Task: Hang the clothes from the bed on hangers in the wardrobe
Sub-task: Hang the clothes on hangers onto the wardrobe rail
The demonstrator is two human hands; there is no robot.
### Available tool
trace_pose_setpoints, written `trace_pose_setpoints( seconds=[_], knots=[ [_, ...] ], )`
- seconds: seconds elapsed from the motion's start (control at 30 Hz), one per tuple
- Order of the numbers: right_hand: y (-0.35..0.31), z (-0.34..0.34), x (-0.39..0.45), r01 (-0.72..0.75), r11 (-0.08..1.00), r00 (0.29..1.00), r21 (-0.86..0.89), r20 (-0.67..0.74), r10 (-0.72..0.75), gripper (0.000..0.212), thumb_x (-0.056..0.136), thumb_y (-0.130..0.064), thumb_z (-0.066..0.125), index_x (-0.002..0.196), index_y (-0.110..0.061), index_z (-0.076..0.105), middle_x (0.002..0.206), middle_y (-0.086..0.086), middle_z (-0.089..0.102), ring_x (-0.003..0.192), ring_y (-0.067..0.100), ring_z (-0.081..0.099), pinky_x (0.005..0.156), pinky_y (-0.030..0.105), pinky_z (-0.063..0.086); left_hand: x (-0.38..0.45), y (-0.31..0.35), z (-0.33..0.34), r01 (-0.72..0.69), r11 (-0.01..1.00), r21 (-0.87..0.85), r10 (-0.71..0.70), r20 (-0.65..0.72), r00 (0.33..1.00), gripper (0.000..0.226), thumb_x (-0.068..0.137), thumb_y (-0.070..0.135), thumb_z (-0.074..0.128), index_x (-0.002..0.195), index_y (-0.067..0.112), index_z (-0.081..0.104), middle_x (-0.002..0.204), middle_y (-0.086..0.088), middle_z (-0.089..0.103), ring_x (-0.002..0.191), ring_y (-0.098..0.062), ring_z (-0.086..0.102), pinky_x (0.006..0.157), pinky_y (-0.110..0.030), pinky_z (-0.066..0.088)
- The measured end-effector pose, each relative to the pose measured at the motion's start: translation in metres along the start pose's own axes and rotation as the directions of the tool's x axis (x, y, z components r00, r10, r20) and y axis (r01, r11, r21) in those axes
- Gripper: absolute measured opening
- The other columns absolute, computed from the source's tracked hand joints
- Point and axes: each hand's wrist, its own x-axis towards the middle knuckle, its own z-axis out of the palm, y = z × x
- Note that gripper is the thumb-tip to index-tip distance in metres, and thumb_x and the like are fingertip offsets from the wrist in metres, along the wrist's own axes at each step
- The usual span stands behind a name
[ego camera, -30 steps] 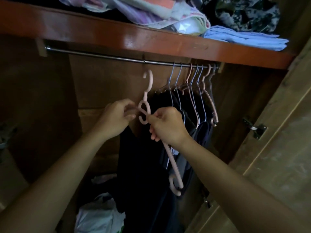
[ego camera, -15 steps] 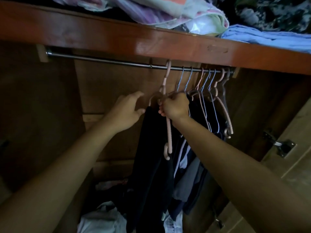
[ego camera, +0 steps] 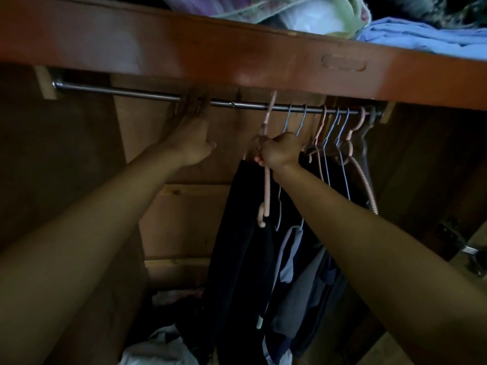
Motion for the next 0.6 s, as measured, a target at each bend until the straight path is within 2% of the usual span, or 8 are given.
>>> trace_pose_setpoints(
  seconds=[0.1,0.27,0.37,0.47,0.53,0.6],
  knots=[
    [0.013,0.002,0.005,-0.08,0.997,0.996,0.008,0.031,0.08,0.031,0.096,-0.019,0.065,0.097,0.012,0.066,0.087,0.025,0.068,0.033,0.012,0.059,0.035,0.02,0.044,-0.001,0.0,0.003,0.02,1.0,-0.008,-0.02,0.038,0.999,0.096,0.091,0.037,0.065,0.157,0.012,0.0,0.163,-0.016,-0.008,0.151,-0.029,-0.009,0.122,-0.044,0.003],
    [0.025,0.002,0.011,-0.13,0.991,0.989,-0.031,0.074,0.132,0.028,0.098,-0.015,0.06,0.104,0.012,0.065,0.098,0.027,0.068,0.034,0.014,0.06,0.035,0.021,0.046,-0.005,-0.001,0.006,0.038,0.998,-0.046,-0.035,0.058,0.998,0.097,0.09,0.04,0.065,0.157,0.014,0.0,0.163,-0.015,-0.007,0.151,-0.029,-0.003,0.122,-0.043,0.006],
    [0.021,-0.003,0.013,-0.113,0.983,0.985,-0.143,0.111,0.129,0.028,0.098,-0.016,0.062,0.103,0.011,0.065,0.094,0.027,0.069,0.037,0.018,0.063,0.036,0.023,0.048,-0.011,0.002,0.002,0.02,0.997,-0.075,-0.016,0.055,0.998,0.095,0.09,0.039,0.066,0.157,0.014,0.002,0.164,-0.015,-0.002,0.151,-0.03,0.001,0.122,-0.042,0.009],
    [0.014,-0.012,0.011,-0.013,0.947,0.985,-0.321,0.157,0.067,0.018,0.091,-0.014,0.067,0.088,0.004,0.068,0.085,0.024,0.07,0.055,0.026,0.07,0.044,0.034,0.058,-0.02,0.006,-0.001,-0.015,0.994,-0.109,0.023,0.073,0.997,0.09,0.092,0.037,0.064,0.157,0.013,0.007,0.163,-0.016,0.007,0.151,-0.029,0.005,0.122,-0.039,0.012],
    [0.009,-0.021,0.003,0.032,0.915,0.979,-0.402,0.197,0.052,0.014,0.085,-0.013,0.071,0.086,0.001,0.069,0.082,0.019,0.07,0.066,0.03,0.072,0.053,0.042,0.062,-0.028,0.008,-0.001,-0.039,0.989,-0.14,0.049,0.072,0.996,0.084,0.092,0.037,0.064,0.156,0.014,0.015,0.162,-0.015,0.015,0.15,-0.028,0.01,0.12,-0.036,0.014],
    [0.006,-0.033,-0.012,0.075,0.894,0.977,-0.442,0.211,0.022,0.022,0.078,-0.027,0.074,0.083,-0.005,0.072,0.078,0.015,0.071,0.068,0.031,0.072,0.059,0.044,0.063,-0.04,0.011,-0.002,-0.102,0.984,-0.147,0.104,0.006,0.995,0.073,0.09,0.035,0.065,0.152,0.016,0.031,0.156,-0.013,0.033,0.146,-0.028,0.024,0.117,-0.035,0.023]
  ],
)
